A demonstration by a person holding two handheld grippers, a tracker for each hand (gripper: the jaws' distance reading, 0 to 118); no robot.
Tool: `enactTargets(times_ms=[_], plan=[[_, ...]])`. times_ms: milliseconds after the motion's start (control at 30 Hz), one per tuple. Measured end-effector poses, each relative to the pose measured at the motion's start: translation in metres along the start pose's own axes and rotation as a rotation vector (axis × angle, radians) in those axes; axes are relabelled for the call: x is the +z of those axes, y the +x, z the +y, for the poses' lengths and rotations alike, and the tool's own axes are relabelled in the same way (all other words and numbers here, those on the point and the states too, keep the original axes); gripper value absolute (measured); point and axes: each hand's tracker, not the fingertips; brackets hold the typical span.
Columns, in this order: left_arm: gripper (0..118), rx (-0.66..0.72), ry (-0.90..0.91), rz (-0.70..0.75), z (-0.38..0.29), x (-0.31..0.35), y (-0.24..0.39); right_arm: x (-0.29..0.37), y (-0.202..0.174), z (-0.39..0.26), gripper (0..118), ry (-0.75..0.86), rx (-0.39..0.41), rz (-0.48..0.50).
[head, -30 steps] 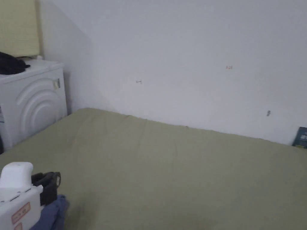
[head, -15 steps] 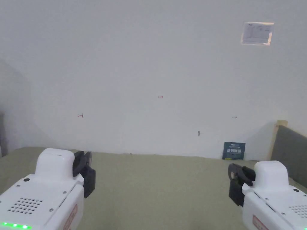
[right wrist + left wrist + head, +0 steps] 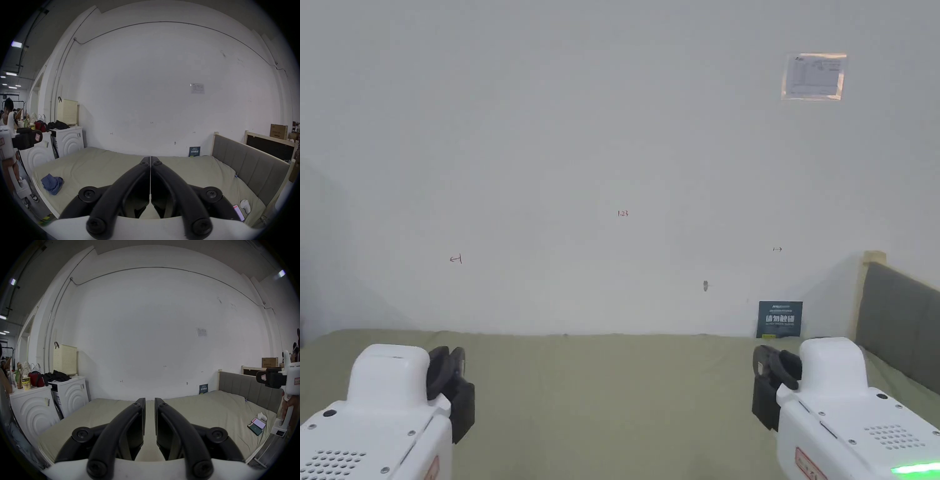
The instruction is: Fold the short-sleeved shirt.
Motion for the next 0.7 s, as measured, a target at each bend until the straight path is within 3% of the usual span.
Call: enactTargets(times_ms=[333, 400, 467, 500, 533, 667, 700], plan=[[12, -0.007, -0.003, -0.015, 0.001, -0.003, 0.003, -0.001, 0.000, -0.001, 1, -0.014, -0.017, 0.009], [20, -0.005, -0.002, -0.012, 0.000, -0.003, 0.003, -0.002, -0.001, 0.000, 4, -0.015, -0.015, 0.008], [47, -0.007, -0.007, -0.014, 0.000, -0.004, 0.004, -0.002, -0.003, 0.001, 22, -0.020, -0.010, 0.001], [73, -0.008, -0.011, -0.018, 0.000, -0.004, 0.005, -0.002, -0.005, 0.001, 38, -0.021, -0.007, -0.005], [85, -0.010, -0.017, -0.019, 0.000, -0.005, 0.005, -0.001, -0.005, 0.001, 49, -0.022, -0.001, -0.007], [116, -0.005, -0.014, -0.016, -0.002, -0.004, 0.006, -0.002, -0.010, 0.001, 99, -0.032, 0.009, -0.004], [118, -0.004, -0.015, -0.016, -0.002, -0.004, 0.006, -0.002, -0.010, 0.001, 113, -0.039, 0.009, -0.004]])
